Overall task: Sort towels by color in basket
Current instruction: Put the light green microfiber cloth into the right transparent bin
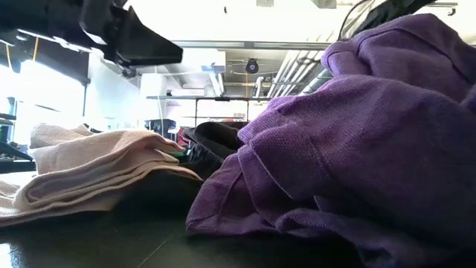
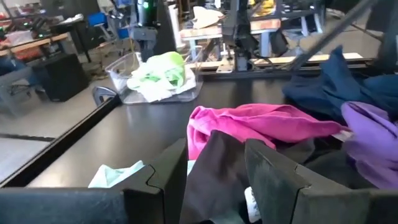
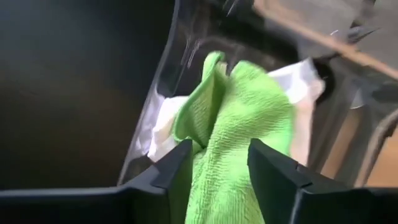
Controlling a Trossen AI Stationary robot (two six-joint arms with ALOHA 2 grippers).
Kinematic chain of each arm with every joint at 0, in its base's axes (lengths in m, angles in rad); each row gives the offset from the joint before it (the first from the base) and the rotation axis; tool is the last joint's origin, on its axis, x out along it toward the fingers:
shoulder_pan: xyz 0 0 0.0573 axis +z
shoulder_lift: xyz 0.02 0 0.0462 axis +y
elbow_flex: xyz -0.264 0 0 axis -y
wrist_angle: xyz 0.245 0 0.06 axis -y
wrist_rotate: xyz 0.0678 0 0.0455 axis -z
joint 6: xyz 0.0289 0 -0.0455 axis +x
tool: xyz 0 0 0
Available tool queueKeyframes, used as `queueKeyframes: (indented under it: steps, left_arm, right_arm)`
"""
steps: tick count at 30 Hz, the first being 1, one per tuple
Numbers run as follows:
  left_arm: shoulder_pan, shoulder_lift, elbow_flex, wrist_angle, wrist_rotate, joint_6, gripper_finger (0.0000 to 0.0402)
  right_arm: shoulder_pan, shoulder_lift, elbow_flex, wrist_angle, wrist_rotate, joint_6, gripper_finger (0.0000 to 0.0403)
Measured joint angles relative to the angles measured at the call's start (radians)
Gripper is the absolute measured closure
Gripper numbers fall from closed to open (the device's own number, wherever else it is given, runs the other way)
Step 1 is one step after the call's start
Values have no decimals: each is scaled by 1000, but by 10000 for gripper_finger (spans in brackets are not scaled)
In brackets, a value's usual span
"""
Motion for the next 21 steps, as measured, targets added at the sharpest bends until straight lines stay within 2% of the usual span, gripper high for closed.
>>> queueKeyframes:
  steps: [6, 12, 17, 21]
  left_arm:
    - [-11, -79, 0, -125, -33, -10, 255]
    - [-10, -72, 0, -138, -35, -35, 255]
    - [-10, -66, 0, -147, -37, -60, 255]
    - [-10, -66, 0, -139, -39, -61, 255]
  right_arm:
    - [100, -112, -72, 30, 78, 42, 247]
    - [219, -175, -234, 26, 215, 259, 250]
    - [210, -145, -354, 74, 192, 339, 269]
    - [191, -136, -382, 129, 176, 291, 278]
